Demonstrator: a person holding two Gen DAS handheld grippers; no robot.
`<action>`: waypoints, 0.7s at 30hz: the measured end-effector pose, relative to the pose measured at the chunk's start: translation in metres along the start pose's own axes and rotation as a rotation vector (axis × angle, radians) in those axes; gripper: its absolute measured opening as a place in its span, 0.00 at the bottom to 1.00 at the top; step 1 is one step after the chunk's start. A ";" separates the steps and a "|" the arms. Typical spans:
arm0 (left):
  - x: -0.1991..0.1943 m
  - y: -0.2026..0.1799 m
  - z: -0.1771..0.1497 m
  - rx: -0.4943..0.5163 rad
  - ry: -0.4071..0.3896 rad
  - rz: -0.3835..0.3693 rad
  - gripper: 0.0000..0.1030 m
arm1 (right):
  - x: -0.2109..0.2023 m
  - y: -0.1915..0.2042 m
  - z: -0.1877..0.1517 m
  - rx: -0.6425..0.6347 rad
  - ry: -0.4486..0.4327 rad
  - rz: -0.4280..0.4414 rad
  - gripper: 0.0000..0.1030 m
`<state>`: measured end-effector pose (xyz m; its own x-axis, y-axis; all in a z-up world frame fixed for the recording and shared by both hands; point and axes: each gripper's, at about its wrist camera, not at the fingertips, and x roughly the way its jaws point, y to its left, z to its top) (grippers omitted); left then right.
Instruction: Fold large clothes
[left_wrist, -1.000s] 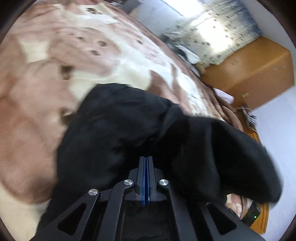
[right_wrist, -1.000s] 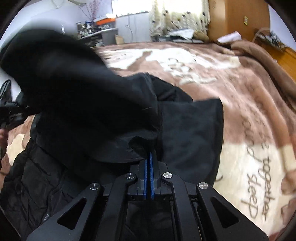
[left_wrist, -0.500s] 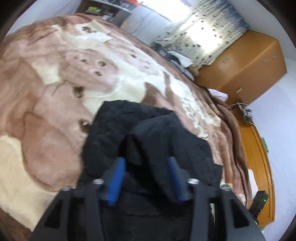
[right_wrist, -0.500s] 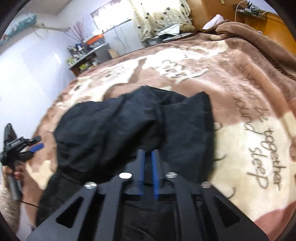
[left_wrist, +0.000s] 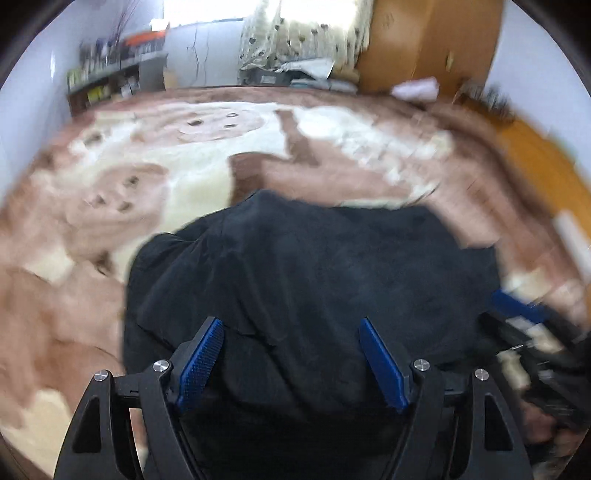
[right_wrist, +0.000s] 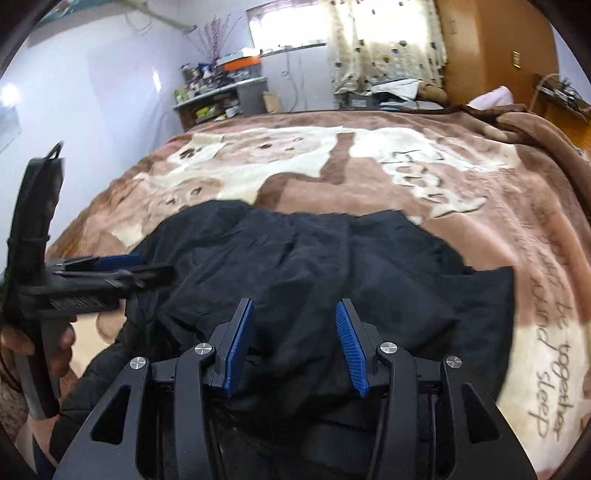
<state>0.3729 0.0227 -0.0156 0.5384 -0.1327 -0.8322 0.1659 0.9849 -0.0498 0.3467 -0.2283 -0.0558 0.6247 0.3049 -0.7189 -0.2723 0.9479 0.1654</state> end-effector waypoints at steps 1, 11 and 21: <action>0.005 -0.003 -0.003 0.023 0.005 0.024 0.74 | 0.007 0.001 -0.003 -0.009 0.007 -0.017 0.45; 0.053 0.021 -0.027 -0.029 0.054 0.007 0.86 | 0.054 -0.021 -0.035 -0.006 0.102 -0.059 0.46; 0.080 0.024 -0.037 -0.040 0.076 -0.004 0.89 | 0.079 -0.015 -0.052 -0.074 0.165 -0.112 0.46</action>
<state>0.3894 0.0396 -0.1033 0.4731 -0.1296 -0.8714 0.1344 0.9882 -0.0740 0.3627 -0.2231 -0.1502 0.5275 0.1731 -0.8317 -0.2646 0.9638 0.0328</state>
